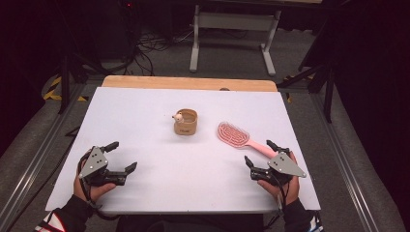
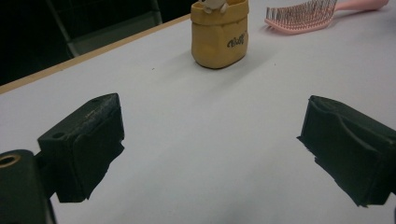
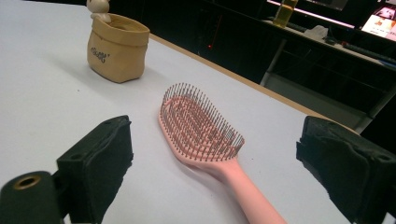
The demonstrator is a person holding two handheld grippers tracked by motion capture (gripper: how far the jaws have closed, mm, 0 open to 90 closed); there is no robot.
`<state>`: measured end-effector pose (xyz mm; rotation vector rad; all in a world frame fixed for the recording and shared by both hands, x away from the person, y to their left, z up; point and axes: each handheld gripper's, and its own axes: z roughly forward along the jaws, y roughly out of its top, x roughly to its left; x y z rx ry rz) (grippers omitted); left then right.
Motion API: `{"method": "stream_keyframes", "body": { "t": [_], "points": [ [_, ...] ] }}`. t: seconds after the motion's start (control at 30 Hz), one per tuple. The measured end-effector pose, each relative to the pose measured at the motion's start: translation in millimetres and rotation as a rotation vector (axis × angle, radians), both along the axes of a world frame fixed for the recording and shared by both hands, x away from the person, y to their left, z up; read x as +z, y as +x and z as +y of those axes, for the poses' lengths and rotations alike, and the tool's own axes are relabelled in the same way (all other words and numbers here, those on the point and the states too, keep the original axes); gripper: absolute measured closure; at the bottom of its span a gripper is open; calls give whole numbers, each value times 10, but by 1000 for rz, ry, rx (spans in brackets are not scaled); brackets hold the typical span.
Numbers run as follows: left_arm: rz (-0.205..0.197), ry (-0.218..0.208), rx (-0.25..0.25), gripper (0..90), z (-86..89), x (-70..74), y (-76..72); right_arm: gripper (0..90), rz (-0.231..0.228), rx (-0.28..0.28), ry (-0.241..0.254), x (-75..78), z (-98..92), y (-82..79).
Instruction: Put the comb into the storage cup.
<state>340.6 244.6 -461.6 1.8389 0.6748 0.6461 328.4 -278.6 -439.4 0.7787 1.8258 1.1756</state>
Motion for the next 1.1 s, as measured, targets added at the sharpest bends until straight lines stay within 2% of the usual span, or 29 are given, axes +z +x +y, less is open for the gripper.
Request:
{"method": "stream_keyframes", "body": {
  "t": [0.2, 0.33, 0.5, 0.63, 0.8, 1.0, 1.1],
  "points": [
    [-2, 24, -11, 69, -61, -16, 2, 106, 5, -3, 9, -2, -25, -11],
    [-8, 21, -19, 69, -37, -8, -26, 104, 4, 0, 5, 10, -23, 18],
    [-13, 5, -15, 69, -7, 13, -30, 104, 25, -3, 2, 4, -49, 39],
    [-11, 14, -20, 69, -17, 10, -27, 102, 53, 8, 3, 22, -85, 70],
    [-3, 17, -21, 69, -10, 9, -23, 96, 117, 25, -14, 43, -118, 130],
    [1, 17, -21, 69, -3, 8, -20, 82, 153, 36, -23, 80, -137, 178],
    [1, 19, -25, 70, -5, 5, -18, 69, 180, 48, -44, 122, -132, 223]
  ]
}}
